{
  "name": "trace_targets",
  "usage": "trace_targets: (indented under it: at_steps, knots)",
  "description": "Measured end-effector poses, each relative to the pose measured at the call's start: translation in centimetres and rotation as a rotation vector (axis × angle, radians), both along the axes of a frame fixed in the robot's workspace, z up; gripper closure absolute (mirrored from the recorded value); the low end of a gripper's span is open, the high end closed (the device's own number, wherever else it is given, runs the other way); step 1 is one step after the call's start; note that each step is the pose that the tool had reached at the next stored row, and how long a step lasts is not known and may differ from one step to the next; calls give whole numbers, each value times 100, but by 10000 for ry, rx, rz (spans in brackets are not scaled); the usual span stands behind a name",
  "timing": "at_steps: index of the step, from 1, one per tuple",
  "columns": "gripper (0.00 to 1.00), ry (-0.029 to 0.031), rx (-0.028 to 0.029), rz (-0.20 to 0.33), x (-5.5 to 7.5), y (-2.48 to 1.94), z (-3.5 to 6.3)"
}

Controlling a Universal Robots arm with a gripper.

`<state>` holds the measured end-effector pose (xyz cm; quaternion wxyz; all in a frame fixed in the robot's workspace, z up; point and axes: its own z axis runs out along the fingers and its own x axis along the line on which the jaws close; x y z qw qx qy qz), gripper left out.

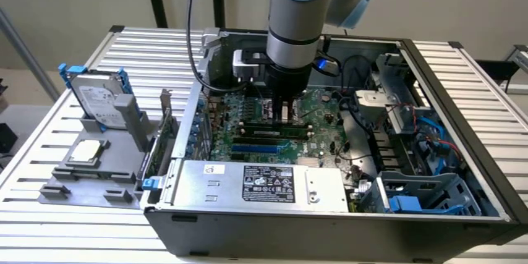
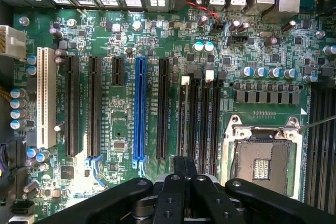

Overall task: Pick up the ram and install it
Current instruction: 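Press down the ram until it locks into place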

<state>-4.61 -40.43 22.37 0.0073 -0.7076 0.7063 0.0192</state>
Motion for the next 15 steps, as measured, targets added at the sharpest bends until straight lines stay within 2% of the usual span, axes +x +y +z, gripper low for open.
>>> trace_targets:
  at_steps: [3,4,5,8,10,15]
  knots:
    - [89,-2,-12,2,-2,-6,14]
    - [89,-11,14,1,1,1,29]
    - [89,-28,33,3,4,5,61]
    - [89,-13,17,2,2,3,196]
    - [89,-13,15,2,2,3,235]
    - [89,-14,20,2,2,3,238]
